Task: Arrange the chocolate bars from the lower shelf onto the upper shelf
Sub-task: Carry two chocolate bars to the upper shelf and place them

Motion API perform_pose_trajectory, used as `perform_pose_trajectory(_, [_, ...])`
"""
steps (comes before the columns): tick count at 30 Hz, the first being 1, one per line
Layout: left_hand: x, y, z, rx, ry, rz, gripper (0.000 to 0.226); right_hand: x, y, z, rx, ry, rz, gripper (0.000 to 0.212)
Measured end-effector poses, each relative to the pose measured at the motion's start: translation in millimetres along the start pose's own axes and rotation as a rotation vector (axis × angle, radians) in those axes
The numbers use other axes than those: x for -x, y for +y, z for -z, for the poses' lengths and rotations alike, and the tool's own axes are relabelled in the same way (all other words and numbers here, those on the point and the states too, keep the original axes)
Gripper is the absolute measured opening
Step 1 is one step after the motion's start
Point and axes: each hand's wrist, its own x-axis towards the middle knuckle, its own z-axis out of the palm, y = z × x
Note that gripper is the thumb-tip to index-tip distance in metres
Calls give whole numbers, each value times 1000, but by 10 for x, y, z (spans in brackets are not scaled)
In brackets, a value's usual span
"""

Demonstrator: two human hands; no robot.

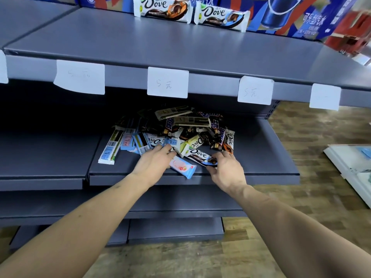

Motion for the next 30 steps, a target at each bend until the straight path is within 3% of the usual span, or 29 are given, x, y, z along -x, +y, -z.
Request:
perform_pose_trajectory(6, [106,88,51,-87,190,-96,46,148,95,169,18,117,-2,39])
perform_pose_trajectory(30, [1413,936,1425,-231,429,-58,43,1405,128,1574,-30,433,312,39])
